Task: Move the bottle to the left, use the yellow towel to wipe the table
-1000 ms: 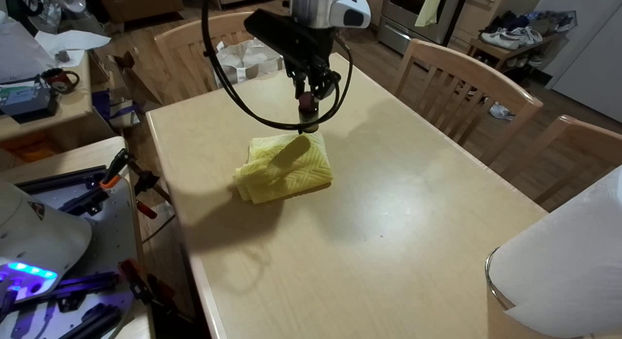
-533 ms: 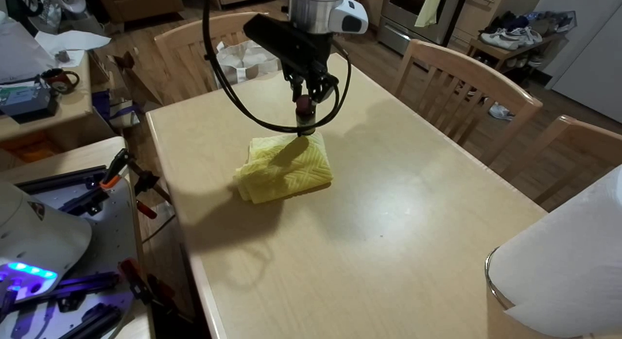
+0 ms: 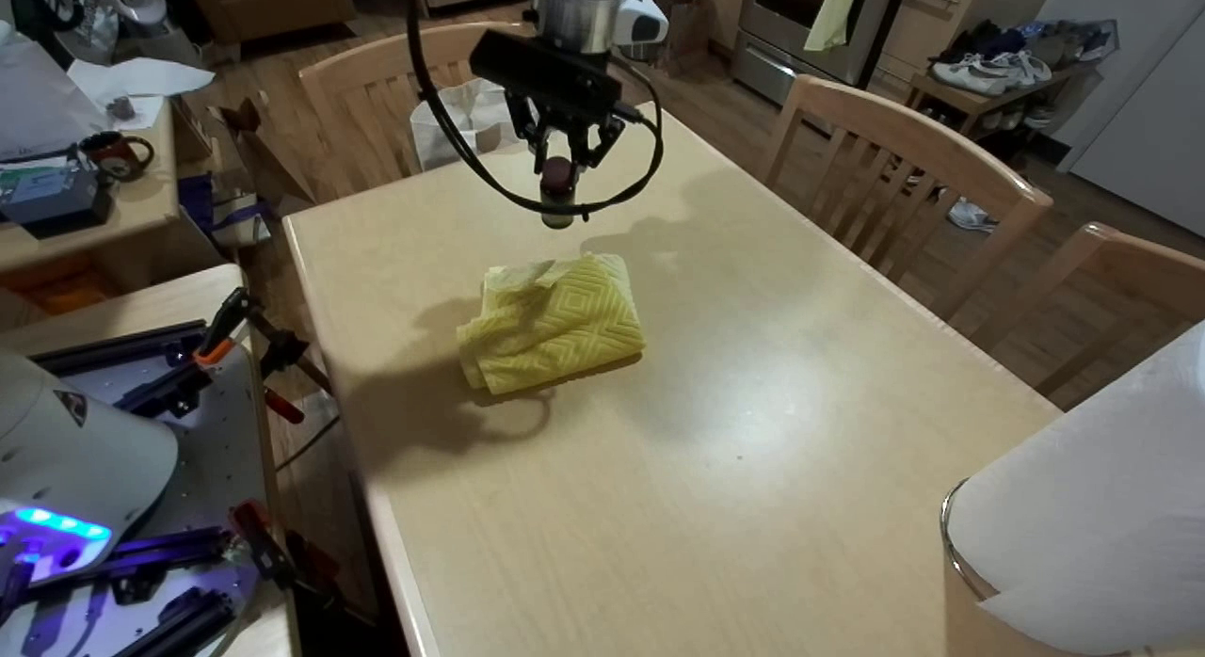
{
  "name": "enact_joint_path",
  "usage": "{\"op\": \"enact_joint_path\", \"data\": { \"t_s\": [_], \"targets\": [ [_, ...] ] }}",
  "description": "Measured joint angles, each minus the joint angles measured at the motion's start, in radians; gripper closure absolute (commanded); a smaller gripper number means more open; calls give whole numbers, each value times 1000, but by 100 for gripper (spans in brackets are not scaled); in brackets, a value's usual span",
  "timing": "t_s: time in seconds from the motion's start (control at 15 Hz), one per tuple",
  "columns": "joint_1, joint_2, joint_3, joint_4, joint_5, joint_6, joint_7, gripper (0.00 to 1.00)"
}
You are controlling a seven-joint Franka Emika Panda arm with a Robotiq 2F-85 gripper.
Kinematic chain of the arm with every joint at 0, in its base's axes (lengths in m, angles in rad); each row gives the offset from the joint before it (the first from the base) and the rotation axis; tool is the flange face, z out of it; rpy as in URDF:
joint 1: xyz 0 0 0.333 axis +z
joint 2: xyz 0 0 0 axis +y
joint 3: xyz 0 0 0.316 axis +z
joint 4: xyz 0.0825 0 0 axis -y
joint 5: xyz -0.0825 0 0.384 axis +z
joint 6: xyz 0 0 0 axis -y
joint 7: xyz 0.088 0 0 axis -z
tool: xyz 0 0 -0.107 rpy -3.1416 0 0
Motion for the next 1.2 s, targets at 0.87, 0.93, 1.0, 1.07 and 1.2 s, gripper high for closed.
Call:
{"op": "enact_joint_path", "data": {
  "t_s": [0.87, 0.93, 1.0, 1.07, 1.2],
  "targets": [
    [135, 21, -8, -8, -307, 217, 35, 81],
    [159, 20, -4, -8, -349, 239, 40, 81],
    [178, 19, 2, -8, -384, 260, 40, 81],
    [192, 19, 10, -9, -413, 287, 40, 56],
    [200, 20, 17, -8, -416, 288, 41, 56]
  ]
}}
